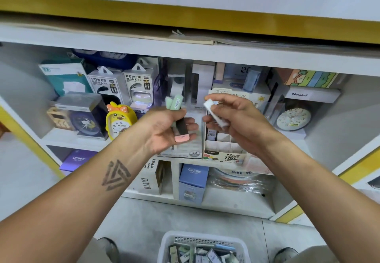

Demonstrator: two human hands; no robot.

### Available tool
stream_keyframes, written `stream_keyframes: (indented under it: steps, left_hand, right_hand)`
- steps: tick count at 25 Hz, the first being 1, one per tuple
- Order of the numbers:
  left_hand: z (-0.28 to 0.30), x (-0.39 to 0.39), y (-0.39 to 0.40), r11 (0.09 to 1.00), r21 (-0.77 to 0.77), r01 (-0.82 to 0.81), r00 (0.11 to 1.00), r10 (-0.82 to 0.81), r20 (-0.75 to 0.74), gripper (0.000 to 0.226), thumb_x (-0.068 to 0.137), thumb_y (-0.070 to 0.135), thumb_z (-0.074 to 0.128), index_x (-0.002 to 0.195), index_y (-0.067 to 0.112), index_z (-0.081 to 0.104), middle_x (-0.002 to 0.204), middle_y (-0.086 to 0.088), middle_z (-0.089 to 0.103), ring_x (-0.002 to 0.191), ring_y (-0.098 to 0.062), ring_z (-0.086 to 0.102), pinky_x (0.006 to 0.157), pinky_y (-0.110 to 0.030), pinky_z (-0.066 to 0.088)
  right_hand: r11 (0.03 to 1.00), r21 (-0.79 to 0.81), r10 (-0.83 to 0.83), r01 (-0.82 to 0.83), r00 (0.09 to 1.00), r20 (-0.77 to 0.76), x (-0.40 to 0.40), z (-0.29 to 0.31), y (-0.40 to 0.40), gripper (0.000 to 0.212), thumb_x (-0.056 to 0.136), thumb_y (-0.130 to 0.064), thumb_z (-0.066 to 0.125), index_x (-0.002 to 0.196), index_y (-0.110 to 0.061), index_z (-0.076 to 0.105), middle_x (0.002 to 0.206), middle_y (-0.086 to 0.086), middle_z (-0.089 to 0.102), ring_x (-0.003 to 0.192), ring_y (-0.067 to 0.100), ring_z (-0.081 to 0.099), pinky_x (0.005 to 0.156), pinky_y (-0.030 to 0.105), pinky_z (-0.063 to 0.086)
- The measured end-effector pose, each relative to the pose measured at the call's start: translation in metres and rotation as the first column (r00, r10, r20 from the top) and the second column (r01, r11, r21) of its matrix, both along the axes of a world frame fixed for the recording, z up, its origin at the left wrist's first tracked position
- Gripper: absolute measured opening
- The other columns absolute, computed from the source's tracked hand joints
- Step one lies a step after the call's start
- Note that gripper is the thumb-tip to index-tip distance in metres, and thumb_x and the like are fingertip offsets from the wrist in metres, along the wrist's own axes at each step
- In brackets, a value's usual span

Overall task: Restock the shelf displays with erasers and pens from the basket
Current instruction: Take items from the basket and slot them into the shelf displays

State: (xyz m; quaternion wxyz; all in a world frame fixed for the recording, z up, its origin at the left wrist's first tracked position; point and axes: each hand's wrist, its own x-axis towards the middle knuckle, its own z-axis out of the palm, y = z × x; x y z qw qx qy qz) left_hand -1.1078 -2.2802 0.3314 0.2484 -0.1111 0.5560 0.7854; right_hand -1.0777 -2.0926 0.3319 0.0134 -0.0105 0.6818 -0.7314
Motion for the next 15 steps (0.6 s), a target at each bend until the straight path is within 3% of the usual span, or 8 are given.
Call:
stream_keyframes:
  steps: [3,6,8,10,12,15]
  left_hand:
    - [0.003,-0.011,-0.031,0.994,-0.044,-0.100,0.995,0.099,-0.021,0.005,0.099,0.008,0.052,0.098,0.005,0.056,0.093,-0.017,0.065,0.081,-0.028,0.069,0.063,-0.043,0.061]
    - [0.005,-0.016,-0.056,0.991,-0.026,-0.133,0.991,0.133,-0.009,0.009,0.099,0.010,0.052,0.101,0.004,0.058,0.094,-0.016,0.066,0.076,-0.026,0.070,0.064,-0.041,0.060]
    - [0.004,-0.015,-0.067,0.991,-0.031,-0.128,0.992,0.128,-0.004,0.012,0.099,0.010,0.052,0.106,0.004,0.059,0.092,-0.016,0.067,0.069,-0.025,0.072,0.063,-0.039,0.059]
    - [0.002,-0.013,-0.074,0.993,-0.044,-0.112,0.994,0.112,-0.005,0.016,0.099,0.010,0.052,0.112,0.003,0.059,0.088,-0.015,0.068,0.066,-0.024,0.072,0.062,-0.038,0.060]
    - [-0.001,-0.012,-0.080,0.994,-0.047,-0.102,0.995,0.102,-0.012,0.020,0.099,0.009,0.051,0.116,0.003,0.059,0.083,-0.013,0.068,0.066,-0.023,0.072,0.062,-0.039,0.061]
    - [-0.002,-0.011,-0.085,0.995,-0.057,-0.086,0.996,0.085,-0.020,0.017,0.099,0.010,0.052,0.112,0.004,0.060,0.080,-0.012,0.067,0.066,-0.022,0.072,0.060,-0.039,0.061]
  right_hand:
    - [0.933,0.361,0.028,0.003,0.996,-0.081,-0.004,-0.007,-0.019,0.022,0.087,-0.011,0.076,0.106,-0.018,0.069,0.077,0.002,0.072,0.057,0.019,0.067,0.048,0.029,0.046]
    - [0.789,0.607,-0.016,0.100,0.990,-0.142,-0.013,-0.017,-0.033,0.014,0.080,-0.018,0.084,0.082,-0.021,0.071,0.059,-0.014,0.060,0.047,0.009,0.064,0.056,0.026,0.045]
    - [0.748,0.661,0.032,0.057,0.992,-0.123,-0.018,-0.022,-0.040,0.010,0.090,-0.015,0.074,0.088,-0.025,0.073,0.075,-0.013,0.062,0.058,0.007,0.068,0.063,0.027,0.051]
    - [0.633,0.774,0.114,0.021,0.986,-0.120,-0.021,-0.026,-0.042,0.018,0.097,-0.011,0.061,0.106,-0.025,0.068,0.096,-0.006,0.063,0.079,0.012,0.070,0.076,0.029,0.055]
    - [0.555,0.829,0.136,0.074,0.975,-0.178,-0.023,-0.027,-0.043,0.021,0.095,-0.009,0.061,0.107,-0.026,0.061,0.090,-0.005,0.064,0.083,0.015,0.068,0.076,0.033,0.057]
    - [0.587,0.799,0.118,0.131,0.962,-0.245,-0.028,-0.029,-0.044,0.019,0.090,-0.006,0.069,0.096,-0.023,0.064,0.081,-0.006,0.068,0.068,0.006,0.069,0.072,0.036,0.061]
